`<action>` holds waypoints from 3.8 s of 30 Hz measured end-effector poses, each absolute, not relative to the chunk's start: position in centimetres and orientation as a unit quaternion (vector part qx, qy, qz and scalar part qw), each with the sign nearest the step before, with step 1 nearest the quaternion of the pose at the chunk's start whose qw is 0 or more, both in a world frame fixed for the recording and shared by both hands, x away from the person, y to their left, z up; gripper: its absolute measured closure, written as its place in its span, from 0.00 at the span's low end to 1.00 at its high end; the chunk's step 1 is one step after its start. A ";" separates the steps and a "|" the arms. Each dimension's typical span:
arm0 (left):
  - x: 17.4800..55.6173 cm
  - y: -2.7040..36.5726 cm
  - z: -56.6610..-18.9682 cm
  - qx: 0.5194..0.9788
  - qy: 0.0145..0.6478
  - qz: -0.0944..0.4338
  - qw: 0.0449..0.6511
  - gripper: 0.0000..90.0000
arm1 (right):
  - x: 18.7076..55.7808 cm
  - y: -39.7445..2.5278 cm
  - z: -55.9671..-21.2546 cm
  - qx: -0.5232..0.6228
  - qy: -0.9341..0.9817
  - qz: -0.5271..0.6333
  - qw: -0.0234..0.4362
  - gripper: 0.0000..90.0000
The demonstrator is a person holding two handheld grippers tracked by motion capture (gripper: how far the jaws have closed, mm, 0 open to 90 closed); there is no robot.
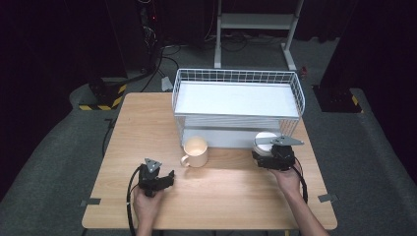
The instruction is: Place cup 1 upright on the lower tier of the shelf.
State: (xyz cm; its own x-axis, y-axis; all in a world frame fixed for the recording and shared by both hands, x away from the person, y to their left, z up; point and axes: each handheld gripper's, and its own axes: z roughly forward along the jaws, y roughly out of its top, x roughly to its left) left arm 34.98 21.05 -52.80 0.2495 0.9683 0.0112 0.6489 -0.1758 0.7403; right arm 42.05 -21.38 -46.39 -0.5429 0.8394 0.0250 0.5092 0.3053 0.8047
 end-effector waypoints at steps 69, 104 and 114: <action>35.0 21.0 -52.8 0.724 0.559 0.252 0.317 0.26 | 48.3 -20.5 -48.1 0.479 0.747 0.393 0.242 0.20; 35.0 21.0 -52.8 0.724 0.559 0.252 0.317 0.26 | 49.6 -20.5 -48.7 0.487 0.739 0.400 0.239 0.15; 35.0 21.0 -52.8 0.724 0.559 0.252 0.317 0.26 | 49.3 -20.6 -48.5 0.490 0.744 0.391 0.233 0.15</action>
State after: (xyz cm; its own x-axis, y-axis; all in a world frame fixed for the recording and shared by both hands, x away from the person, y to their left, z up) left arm 34.96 21.01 -52.80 0.2483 0.9686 0.0098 0.6496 -0.1740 0.7401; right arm 49.26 -20.56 -48.49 -0.4121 0.9104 0.0366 0.5454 0.2143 0.8103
